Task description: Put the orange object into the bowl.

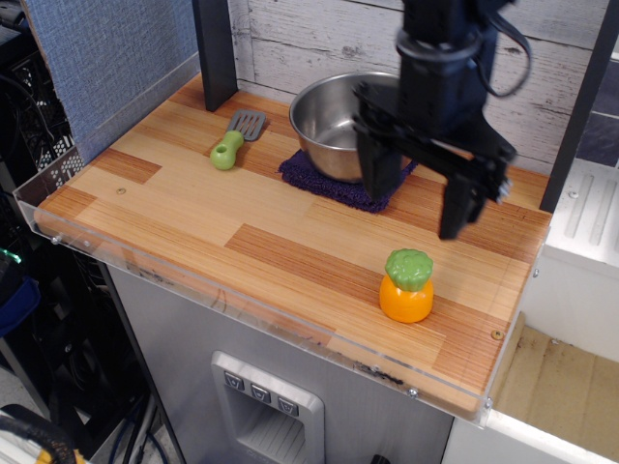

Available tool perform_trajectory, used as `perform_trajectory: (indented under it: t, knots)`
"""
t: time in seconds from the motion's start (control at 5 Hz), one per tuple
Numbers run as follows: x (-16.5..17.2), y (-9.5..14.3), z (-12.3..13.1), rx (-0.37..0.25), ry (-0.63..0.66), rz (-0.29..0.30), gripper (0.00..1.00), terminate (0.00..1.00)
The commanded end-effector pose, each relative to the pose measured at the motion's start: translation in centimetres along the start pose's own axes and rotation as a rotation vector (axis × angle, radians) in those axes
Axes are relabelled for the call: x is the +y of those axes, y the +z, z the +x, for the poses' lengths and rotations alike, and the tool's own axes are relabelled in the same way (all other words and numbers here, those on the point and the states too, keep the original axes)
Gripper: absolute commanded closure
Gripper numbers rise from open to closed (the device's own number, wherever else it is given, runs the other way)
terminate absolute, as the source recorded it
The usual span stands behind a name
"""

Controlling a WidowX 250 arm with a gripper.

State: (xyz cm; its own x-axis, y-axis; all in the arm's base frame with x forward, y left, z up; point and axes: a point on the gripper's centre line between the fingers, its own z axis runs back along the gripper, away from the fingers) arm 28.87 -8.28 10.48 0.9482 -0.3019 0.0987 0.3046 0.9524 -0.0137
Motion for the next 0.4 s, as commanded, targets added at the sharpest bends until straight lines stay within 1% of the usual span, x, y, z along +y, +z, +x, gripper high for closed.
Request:
perform_trajectory:
  t: [0.0, 0.2]
  knots:
    - [0.42, -1.09, -0.47, -0.011, 0.021, 0.011, 0.0, 0.0]
    - [0.71, -2.0, -0.32, 0.013, 0.019, 0.017, 0.0, 0.0]
